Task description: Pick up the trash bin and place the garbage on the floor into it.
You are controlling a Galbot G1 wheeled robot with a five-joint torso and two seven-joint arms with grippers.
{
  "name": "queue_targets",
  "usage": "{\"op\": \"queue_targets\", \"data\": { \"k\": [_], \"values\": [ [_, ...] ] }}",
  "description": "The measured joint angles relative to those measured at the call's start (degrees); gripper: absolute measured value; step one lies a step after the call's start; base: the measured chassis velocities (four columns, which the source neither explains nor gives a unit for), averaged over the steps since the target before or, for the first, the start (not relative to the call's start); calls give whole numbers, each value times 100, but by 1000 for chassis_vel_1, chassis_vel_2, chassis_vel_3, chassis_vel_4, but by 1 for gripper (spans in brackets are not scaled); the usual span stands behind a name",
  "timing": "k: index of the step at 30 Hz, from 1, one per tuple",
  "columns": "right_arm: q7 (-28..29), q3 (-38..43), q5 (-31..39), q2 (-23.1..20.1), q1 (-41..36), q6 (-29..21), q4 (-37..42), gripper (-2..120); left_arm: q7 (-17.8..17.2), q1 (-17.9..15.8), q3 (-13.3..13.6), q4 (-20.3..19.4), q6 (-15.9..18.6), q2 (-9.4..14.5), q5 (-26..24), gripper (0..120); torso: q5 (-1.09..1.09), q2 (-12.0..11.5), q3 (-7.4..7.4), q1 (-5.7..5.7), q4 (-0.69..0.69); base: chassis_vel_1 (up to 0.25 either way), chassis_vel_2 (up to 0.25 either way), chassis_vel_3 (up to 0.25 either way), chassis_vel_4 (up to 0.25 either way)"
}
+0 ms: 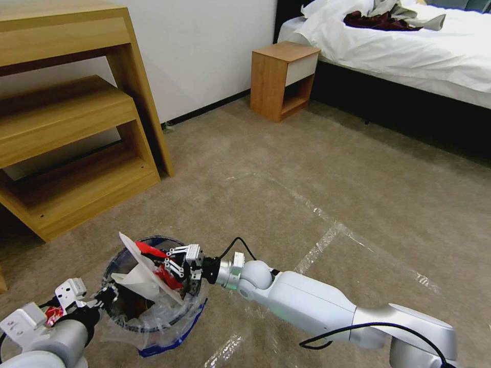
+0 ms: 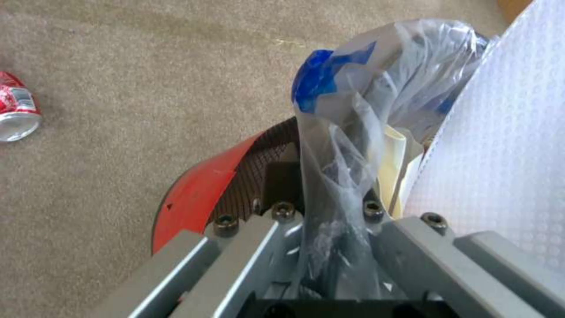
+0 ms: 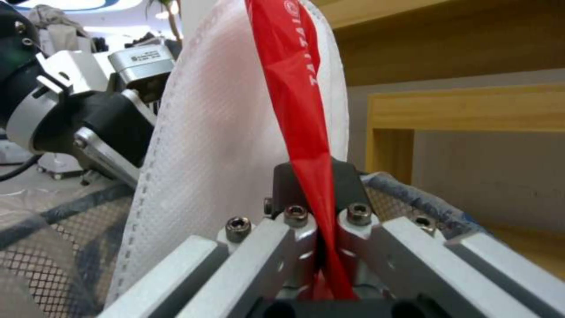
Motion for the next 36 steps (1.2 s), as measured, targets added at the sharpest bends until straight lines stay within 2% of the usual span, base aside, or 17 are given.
{"op": "queue_targets", "data": {
  "k": [9,13,15,17,18,20,23,24,27,28,31,32,35,36],
  "values": [
    [9,-3,-9,-35,58,-23,53,0,-3,-18,25,1,0,-16,8,0,0,0,0,0,0,0,0,0,0],
    [5,-9,-17,-64,77,-27,96,6,-5,-28,31,5,0,-17,7,0,0,0,0,0,0,0,0,0,0],
    [-52,-14,-53,-92,109,-30,139,19,-7,-44,34,23,-1,-19,6,0,0,0,0,0,0,0,0,0,0],
    [-77,-14,-68,-94,122,-31,153,22,-9,-51,37,31,-1,-20,6,0,0,0,0,0,0,0,0,0,0],
    [-135,-8,-86,-95,142,-54,181,29,-11,-62,44,45,-2,-21,5,0,0,0,0,0,0,0,0,0,0],
    [-219,21,-100,-95,164,-93,208,33,-14,-76,52,62,-2,-24,3,0,0,0,0,0,0,0,0,0,0],
    [-282,60,-129,-93,222,-150,252,49,-32,-104,60,123,-3,-26,-6,0,0,0,0,0,0,0,0,0,0],
    [-282,60,-129,-93,222,-150,252,49,-32,-104,60,123,-3,-26,-6,0,0,0,0,0,0,0,0,0,0],
    [-296,59,-128,-118,266,-153,307,62,-65,-122,55,136,-3,-12,-44,0,0,0,0,0,0,0,0,0,0],
    [-296,59,-128,-118,266,-153,307,62,-65,-122,55,136,-3,-12,-44,0,0,0,0,0,0,0,0,0,0],
    [-291,33,-123,-130,309,-154,332,76,-79,-129,41,135,-3,3,-61,0,0,0,0,0,0,0,0,0,0],
    [-291,33,-123,-130,309,-154,332,76,-79,-129,41,135,-3,3,-61,0,0,0,0,0,0,0,0,0,0],
    [-261,20,-123,-122,363,-154,332,90,-84,-130,38,134,-3,-2,-63,0,0,0,0,0,0,0,0,0,0],
    [-261,20,-123,-122,363,-154,332,90,-84,-130,38,134,-3,-2,-63,0,0,0,0,0,0,0,0,0,0]
  ]
}}
